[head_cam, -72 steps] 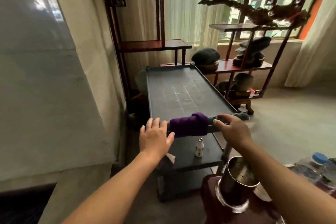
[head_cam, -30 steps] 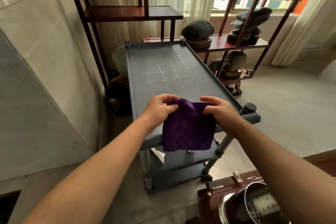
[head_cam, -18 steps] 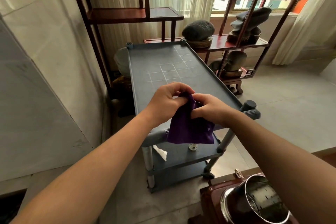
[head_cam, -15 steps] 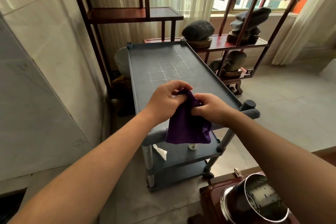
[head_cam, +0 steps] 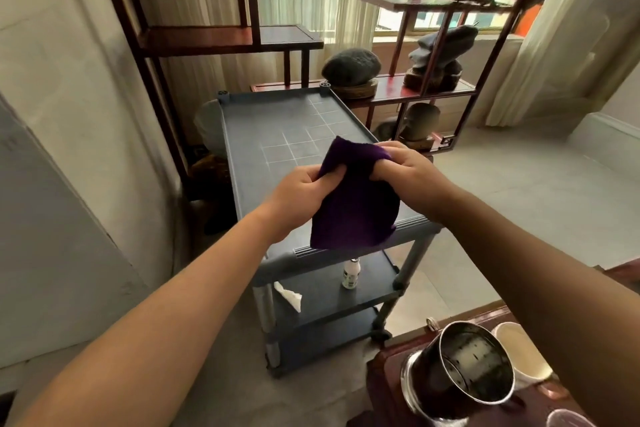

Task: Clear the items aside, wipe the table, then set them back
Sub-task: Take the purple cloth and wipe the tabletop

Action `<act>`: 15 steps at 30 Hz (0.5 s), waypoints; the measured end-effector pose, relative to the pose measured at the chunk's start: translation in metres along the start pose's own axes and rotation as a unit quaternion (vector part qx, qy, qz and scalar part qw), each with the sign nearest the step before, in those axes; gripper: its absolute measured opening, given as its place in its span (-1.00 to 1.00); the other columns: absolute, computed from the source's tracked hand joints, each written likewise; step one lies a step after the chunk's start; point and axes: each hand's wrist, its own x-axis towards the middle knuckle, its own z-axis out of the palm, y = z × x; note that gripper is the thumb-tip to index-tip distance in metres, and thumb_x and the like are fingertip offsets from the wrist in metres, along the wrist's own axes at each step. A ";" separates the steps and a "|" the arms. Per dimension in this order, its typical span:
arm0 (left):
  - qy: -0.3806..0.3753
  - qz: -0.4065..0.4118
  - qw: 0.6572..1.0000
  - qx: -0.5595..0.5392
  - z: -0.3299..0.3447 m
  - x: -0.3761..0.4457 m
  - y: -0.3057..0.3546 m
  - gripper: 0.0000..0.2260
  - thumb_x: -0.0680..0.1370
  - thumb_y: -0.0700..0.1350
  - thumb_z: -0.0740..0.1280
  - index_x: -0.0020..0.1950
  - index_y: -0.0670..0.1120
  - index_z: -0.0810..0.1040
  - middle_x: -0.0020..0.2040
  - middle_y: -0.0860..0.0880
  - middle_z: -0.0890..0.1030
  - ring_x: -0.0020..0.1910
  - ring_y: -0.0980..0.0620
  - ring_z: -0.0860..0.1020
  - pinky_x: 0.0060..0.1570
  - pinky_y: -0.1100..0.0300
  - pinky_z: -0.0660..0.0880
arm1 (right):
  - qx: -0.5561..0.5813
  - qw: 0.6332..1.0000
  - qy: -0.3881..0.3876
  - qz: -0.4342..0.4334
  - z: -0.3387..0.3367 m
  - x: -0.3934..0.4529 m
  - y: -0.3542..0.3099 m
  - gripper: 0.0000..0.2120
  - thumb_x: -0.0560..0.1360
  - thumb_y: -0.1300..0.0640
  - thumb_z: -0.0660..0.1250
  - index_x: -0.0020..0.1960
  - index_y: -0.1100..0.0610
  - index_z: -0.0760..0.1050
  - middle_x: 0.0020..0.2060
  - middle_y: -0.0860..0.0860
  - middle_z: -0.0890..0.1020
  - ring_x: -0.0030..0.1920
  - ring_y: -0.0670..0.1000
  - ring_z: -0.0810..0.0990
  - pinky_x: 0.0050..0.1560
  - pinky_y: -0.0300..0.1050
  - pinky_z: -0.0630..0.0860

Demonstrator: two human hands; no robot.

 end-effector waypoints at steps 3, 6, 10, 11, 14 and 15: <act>-0.038 0.007 0.999 -0.031 0.008 0.001 0.015 -0.79 0.62 0.04 0.27 0.04 -0.03 0.64 -0.01 -0.08 0.72 -0.04 -0.04 0.68 -0.02 0.03 0.65 | 0.065 0.998 -0.009 -0.010 -0.012 -0.007 -0.008 -0.76 0.37 0.11 0.23 -0.06 0.15 0.59 -0.10 -0.09 0.62 -0.10 -0.10 0.60 -0.09 -0.20 0.56; -0.117 -0.053 0.984 -0.120 0.017 0.001 0.032 -0.71 0.54 0.09 0.33 0.16 -0.05 0.59 0.06 -0.07 0.72 0.03 -0.06 0.69 -0.08 0.09 0.63 | 0.135 0.991 -0.005 0.004 -0.025 -0.021 -0.011 -0.85 0.32 0.13 0.23 -0.26 0.06 0.59 -0.41 -0.11 0.63 -0.35 -0.18 0.60 -0.33 -0.31 0.51; -0.218 -0.115 0.951 -0.188 0.039 0.001 0.044 -0.57 0.44 0.12 0.38 0.20 -0.10 0.64 0.17 -0.11 0.68 0.15 -0.07 0.65 0.04 0.05 0.60 | 0.245 0.967 -0.015 0.063 -0.051 -0.049 -0.003 -0.78 0.34 0.06 0.27 -0.09 0.07 0.62 -0.25 0.05 0.70 -0.27 0.00 0.68 -0.27 -0.14 0.62; -0.231 -0.128 0.945 -0.194 0.048 0.001 0.044 -0.62 0.45 0.12 0.37 0.13 -0.09 0.69 0.16 -0.11 0.68 0.13 -0.05 0.65 0.06 0.05 0.60 | 0.257 0.964 -0.015 0.071 -0.056 -0.059 0.000 -0.79 0.35 0.03 0.27 -0.15 0.03 0.66 -0.26 0.05 0.68 -0.27 0.00 0.67 -0.27 -0.14 0.61; -0.248 -0.171 0.934 -0.193 0.082 -0.001 0.045 -0.69 0.50 0.08 0.33 0.00 -0.10 0.74 0.08 -0.12 0.70 0.04 -0.05 0.68 0.07 0.04 0.61 | 0.329 0.940 -0.019 0.091 -0.071 -0.095 0.015 -0.73 0.42 -0.05 0.26 -0.19 0.04 0.70 -0.24 0.03 0.69 -0.24 -0.01 0.67 -0.20 -0.15 0.59; -0.253 -0.182 0.931 -0.191 0.095 -0.003 0.045 -0.69 0.53 0.06 0.31 0.00 -0.12 0.74 0.03 -0.13 0.71 -0.02 -0.05 0.69 0.03 0.06 0.62 | 0.358 0.929 -0.016 0.094 -0.075 -0.110 0.020 -0.70 0.47 -0.07 0.24 -0.13 0.06 0.69 -0.21 0.03 0.69 -0.21 0.00 0.67 -0.16 -0.13 0.59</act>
